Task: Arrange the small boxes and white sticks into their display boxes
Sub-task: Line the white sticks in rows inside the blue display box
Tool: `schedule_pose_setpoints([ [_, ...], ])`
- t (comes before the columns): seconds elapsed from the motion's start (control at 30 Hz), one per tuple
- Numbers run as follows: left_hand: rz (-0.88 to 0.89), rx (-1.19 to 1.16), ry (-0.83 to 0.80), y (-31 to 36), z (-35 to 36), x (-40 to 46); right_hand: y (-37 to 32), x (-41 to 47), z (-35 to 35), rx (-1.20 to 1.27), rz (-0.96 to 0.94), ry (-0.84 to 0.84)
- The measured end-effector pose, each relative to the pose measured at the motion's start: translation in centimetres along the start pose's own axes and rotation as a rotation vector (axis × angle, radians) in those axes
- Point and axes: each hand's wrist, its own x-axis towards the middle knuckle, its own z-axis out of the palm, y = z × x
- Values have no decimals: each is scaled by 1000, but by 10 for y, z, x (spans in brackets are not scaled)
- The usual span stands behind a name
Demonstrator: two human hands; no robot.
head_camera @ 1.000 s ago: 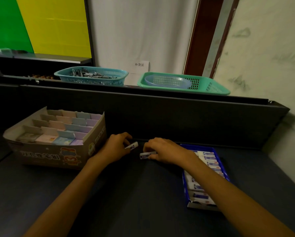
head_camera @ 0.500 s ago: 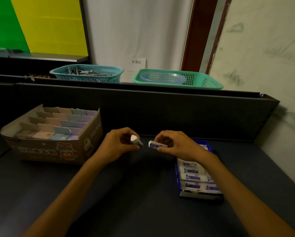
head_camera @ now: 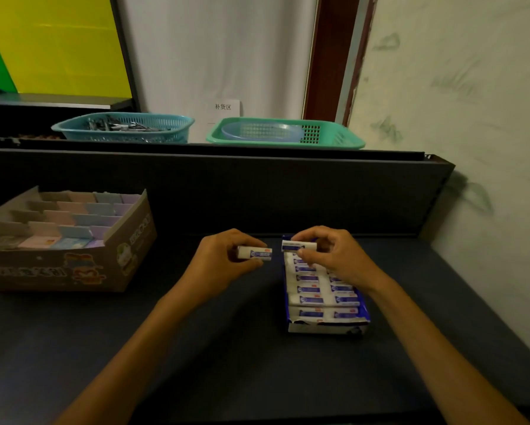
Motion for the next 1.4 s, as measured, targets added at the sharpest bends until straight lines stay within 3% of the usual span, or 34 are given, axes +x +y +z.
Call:
schedule_pose_setpoints([
  [0.43,94,61,-20,21,30,17,11,-23,-29,216,-12,151],
  [0.97,103,149,-109,39,44,17,9,-33,-38,-34,-121,5],
  [1.2,93,153,-196,43,42,9,8,-41,-43,62,-36,-5],
  [1.4,134,133,-231,55,39,0,2,-59,-48,-105,-29,-93],
])
